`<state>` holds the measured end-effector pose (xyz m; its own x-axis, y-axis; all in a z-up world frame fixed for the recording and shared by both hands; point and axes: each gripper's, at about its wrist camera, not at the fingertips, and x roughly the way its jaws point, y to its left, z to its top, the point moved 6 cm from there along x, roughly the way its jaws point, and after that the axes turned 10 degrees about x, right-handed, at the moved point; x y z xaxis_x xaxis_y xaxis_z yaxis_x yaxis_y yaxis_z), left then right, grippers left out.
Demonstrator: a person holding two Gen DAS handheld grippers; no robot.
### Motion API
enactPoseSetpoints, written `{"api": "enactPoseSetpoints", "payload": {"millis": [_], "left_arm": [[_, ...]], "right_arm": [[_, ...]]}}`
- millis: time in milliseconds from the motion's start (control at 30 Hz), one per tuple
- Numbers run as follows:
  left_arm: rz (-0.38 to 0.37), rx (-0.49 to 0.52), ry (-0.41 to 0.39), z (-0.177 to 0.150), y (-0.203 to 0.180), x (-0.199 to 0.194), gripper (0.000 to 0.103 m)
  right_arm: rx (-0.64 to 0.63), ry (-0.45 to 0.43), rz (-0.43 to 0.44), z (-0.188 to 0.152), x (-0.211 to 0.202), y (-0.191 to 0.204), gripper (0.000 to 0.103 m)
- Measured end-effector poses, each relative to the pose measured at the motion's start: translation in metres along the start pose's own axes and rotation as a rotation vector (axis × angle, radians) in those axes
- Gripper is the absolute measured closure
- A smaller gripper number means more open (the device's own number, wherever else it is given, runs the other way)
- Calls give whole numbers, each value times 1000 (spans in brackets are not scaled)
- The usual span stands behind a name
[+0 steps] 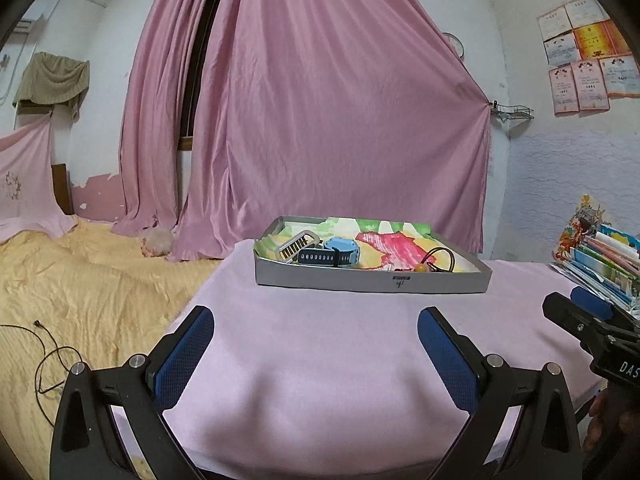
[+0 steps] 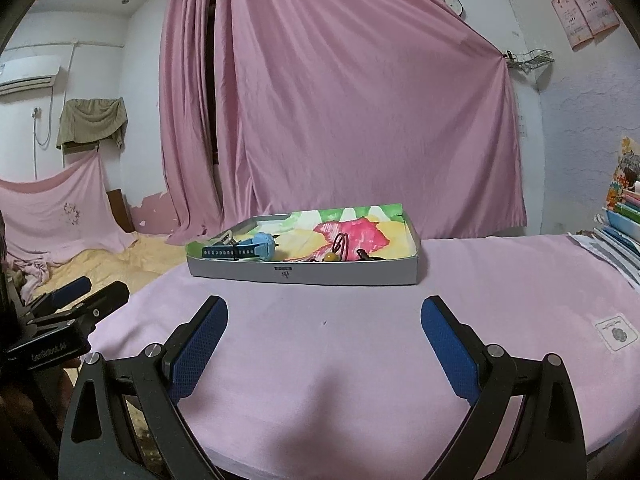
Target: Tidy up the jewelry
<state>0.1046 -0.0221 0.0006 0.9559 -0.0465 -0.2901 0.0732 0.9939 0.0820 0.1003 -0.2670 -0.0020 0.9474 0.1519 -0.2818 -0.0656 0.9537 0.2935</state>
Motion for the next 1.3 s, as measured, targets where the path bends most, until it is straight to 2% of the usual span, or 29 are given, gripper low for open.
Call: {"api": "enactPoseSetpoints", "payload": {"millis": [1300], "left_arm": [[-11,7,16,-3,-2,2,1]], "right_arm": [[6,22,9,-5,8,8,8]]}}
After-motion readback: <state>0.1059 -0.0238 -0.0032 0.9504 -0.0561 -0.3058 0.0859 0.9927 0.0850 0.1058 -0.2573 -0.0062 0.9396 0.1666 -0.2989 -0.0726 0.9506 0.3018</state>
